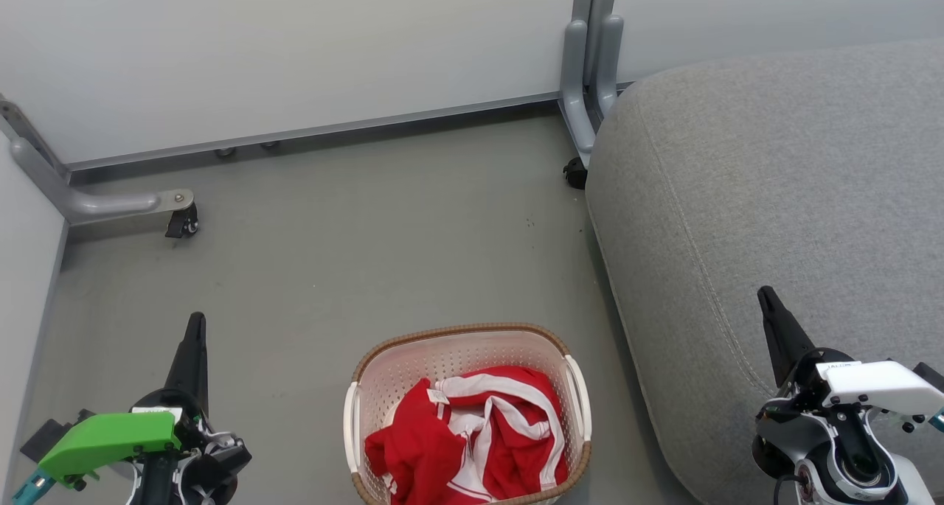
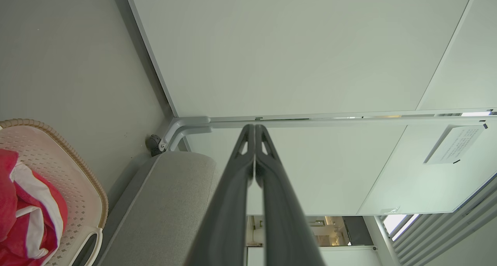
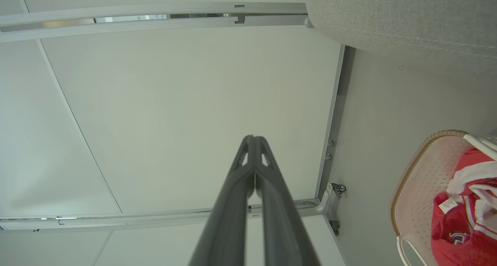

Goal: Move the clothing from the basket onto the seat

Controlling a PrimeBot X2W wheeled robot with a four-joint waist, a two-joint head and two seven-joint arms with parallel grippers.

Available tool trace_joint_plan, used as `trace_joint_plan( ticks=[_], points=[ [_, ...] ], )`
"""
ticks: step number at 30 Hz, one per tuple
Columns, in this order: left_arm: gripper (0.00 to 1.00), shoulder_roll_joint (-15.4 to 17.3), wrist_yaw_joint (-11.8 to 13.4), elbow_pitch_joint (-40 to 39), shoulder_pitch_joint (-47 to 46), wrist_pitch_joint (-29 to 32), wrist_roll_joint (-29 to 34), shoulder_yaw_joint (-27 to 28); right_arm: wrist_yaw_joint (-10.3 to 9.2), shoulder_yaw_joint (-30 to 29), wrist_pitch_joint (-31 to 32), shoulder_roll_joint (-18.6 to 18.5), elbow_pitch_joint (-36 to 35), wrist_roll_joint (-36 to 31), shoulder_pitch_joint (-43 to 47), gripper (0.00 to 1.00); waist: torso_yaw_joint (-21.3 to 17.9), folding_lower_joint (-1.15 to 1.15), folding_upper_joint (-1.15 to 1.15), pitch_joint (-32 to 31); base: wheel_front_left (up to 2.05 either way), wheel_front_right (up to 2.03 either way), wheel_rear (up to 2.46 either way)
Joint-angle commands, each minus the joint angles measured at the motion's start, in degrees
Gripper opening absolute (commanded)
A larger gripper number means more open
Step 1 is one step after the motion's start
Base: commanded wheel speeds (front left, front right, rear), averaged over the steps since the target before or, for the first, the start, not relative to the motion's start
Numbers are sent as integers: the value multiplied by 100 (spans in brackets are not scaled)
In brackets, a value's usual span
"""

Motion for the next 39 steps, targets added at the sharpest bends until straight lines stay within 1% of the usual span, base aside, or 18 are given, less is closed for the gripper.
trace_joint_plan(
  ticks=[1, 13, 14, 18, 29, 35, 39],
  points=[
    [0, 36, -24, -5, -63, 20, -17, 9, 2, -2, 15, -7, 6, 40, -27, 0, 0, 0, 0, 0, 0, 0, 0],
    [0, 36, -24, -5, -63, 20, -16, 9, 2, -2, 15, -7, 6, 40, -27, 0, 0, 0, 0, 0, 0, 0, 0],
    [100, 0, -1, -1, 0, -2, 1, 0, 0, 0, -1, 0, -1, -1, 0, 100, 0, 0, 0, 0, 0, 0, 0],
    [100, -33, 11, 197, 152, -6, 2, -19, -1, 10, -8, 50, 195, -5, 150, 100, 0, 0, 0, 2, 0, 0, 0],
    [100, -24, 7, 52, 261, -318, 113, -62, -1, 107, -321, 40, 38, -188, 194, 100, -15, 0, 0, -16, 0, 0, 0],
    [100, -19, 5, 9, 315, -475, 258, -31, 0, 131, -478, 35, 7, -524, 179, 100, -22, 0, 0, -28, 0, 0, 0],
    [100, -16, 4, -36, 342, -572, 457, 20, 0, 85, -576, 32, -53, -1009, 150, 100, -25, 0, 0, -34, 0, 0, 0]
  ],
)
